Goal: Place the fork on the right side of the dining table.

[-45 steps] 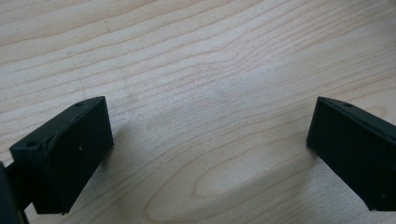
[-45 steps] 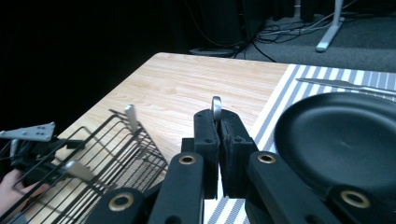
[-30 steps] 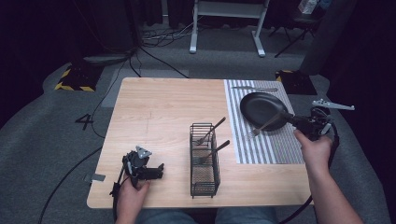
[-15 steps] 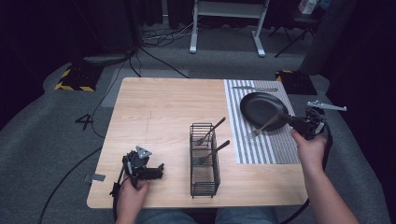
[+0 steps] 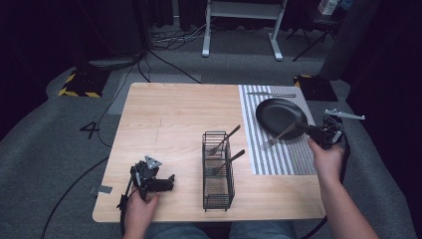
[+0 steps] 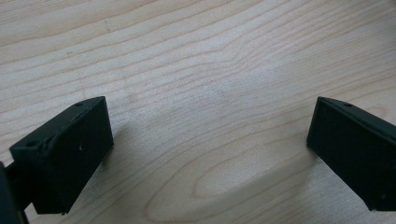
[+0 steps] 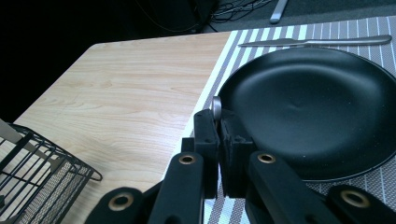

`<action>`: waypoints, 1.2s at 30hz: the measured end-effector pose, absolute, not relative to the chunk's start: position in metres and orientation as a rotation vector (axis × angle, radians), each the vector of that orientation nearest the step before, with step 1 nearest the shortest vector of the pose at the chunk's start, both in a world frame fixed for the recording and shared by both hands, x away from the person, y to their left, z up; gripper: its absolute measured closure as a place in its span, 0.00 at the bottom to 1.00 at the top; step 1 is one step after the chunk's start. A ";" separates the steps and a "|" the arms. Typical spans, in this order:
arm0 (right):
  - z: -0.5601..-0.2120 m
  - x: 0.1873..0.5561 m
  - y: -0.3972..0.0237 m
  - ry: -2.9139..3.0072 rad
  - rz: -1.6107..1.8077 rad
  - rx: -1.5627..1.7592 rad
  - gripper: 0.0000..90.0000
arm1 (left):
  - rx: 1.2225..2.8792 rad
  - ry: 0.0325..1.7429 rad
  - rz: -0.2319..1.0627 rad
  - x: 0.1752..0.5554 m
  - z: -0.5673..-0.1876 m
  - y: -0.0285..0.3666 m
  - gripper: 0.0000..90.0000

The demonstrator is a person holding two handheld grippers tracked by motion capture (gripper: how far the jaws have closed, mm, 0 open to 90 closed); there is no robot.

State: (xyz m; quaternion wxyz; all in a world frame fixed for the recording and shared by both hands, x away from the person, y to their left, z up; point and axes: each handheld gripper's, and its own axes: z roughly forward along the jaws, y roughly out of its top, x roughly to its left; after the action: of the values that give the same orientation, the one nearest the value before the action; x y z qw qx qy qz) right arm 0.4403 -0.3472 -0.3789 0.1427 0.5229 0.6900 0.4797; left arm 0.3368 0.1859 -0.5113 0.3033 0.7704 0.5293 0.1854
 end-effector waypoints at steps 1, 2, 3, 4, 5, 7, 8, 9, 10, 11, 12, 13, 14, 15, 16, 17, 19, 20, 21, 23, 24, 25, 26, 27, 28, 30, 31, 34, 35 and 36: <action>-0.379 0.440 -0.347 1.988 1.384 1.512 0.97 | 2.042 1.403 0.491 0.337 -0.511 0.186 0.00; -0.380 0.441 -0.347 1.986 1.388 1.516 0.97 | 2.042 1.403 0.491 0.337 -0.511 0.186 0.00; -0.380 0.441 -0.347 1.986 1.388 1.516 0.97 | 2.042 1.403 0.491 0.337 -0.511 0.186 0.00; -0.380 0.441 -0.348 1.987 1.423 1.529 0.97 | 2.041 1.403 0.491 0.337 -0.511 0.186 0.00; -0.380 0.441 -0.348 1.987 1.434 1.533 0.97 | 2.041 1.403 0.491 0.337 -0.511 0.186 0.00; -0.380 0.441 -0.347 1.988 1.441 1.536 0.97 | 2.041 1.403 0.491 0.337 -0.511 0.186 0.00; -0.380 0.441 -0.345 1.989 1.426 1.529 0.97 | 2.041 1.403 0.491 0.337 -0.511 0.186 0.00; -0.380 0.441 -0.345 1.989 1.426 1.529 0.97 | 2.041 1.403 0.491 0.337 -0.511 0.186 0.00; -0.380 0.441 -0.344 1.991 1.414 1.528 0.97 | 2.042 1.403 0.491 0.337 -0.511 0.186 0.00; -0.380 0.441 -0.344 1.991 1.414 1.528 0.97 | 2.042 1.403 0.491 0.337 -0.511 0.186 0.00; -0.381 0.442 -0.344 1.989 1.414 1.535 0.97 | 2.042 1.403 0.491 0.337 -0.511 0.186 0.00; -0.381 0.442 -0.344 1.989 1.414 1.535 0.97 | 2.042 1.403 0.491 0.337 -0.511 0.186 0.00; -0.382 0.442 -0.345 1.990 1.415 1.538 0.97 | 2.041 1.403 0.491 0.337 -0.511 0.186 0.00; -0.382 0.442 -0.345 1.990 1.415 1.538 0.97 | 2.041 1.403 0.491 0.337 -0.511 0.186 0.00; -0.382 0.442 -0.344 1.997 1.405 1.535 0.97 | 2.041 1.403 0.491 0.337 -0.511 0.186 0.00; -0.382 0.442 -0.344 1.997 1.405 1.535 0.97 | 2.041 1.403 0.491 0.337 -0.511 0.186 0.00; -0.383 0.442 -0.345 1.995 1.403 1.541 0.96 | 2.041 1.403 0.491 0.337 -0.511 0.186 0.00; -0.383 0.443 -0.346 1.994 1.404 1.550 0.96 | 2.042 1.403 0.491 0.337 -0.511 0.186 0.00; -0.383 0.443 -0.347 1.993 1.400 1.556 0.96 | 2.041 1.403 0.491 0.337 -0.511 0.186 0.00; -0.383 0.444 -0.349 1.992 1.398 1.568 0.92 | 2.041 1.403 0.491 0.337 -0.511 0.186 0.00; -0.383 0.444 -0.350 1.988 1.398 1.577 0.91 | 2.041 1.403 0.491 0.337 -0.511 0.186 0.00; -0.383 0.444 -0.350 1.988 1.398 1.577 0.91 | 2.043 1.403 0.492 0.337 -0.511 0.186 0.00; -0.384 0.445 -0.354 1.991 1.401 1.588 0.90 | 2.042 1.403 0.491 0.337 -0.511 0.186 0.00; -0.384 0.445 -0.354 1.991 1.401 1.588 0.90 | 2.042 1.403 0.491 0.337 -0.511 0.186 0.00; -0.384 0.445 -0.355 1.990 1.398 1.593 0.89 | 2.041 1.403 0.491 0.337 -0.511 0.186 0.00; -0.385 0.446 -0.360 1.990 1.389 1.609 0.86 | 2.042 1.403 0.491 0.337 -0.511 0.186 0.00; -0.385 0.446 -0.360 1.990 1.389 1.609 0.86 | 2.042 1.403 0.491 0.337 -0.511 0.186 0.00; -0.387 0.448 -0.366 1.988 1.372 1.632 0.83 | 2.041 1.403 0.491 0.337 -0.511 0.186 0.00; -0.388 0.448 -0.367 1.988 1.366 1.637 0.83 | 2.041 1.403 0.491 0.337 -0.511 0.186 0.00; -0.389 0.449 -0.368 1.989 1.358 1.639 0.82 | 2.042 1.403 0.491 0.337 -0.511 0.186 0.00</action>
State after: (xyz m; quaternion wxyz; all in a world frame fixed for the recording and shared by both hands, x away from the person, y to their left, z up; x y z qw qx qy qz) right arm 0.4488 -0.3683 -0.3887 0.1139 0.5589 0.6784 0.4631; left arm 0.3368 0.1859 -0.5113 0.3032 0.7704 0.5293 0.1855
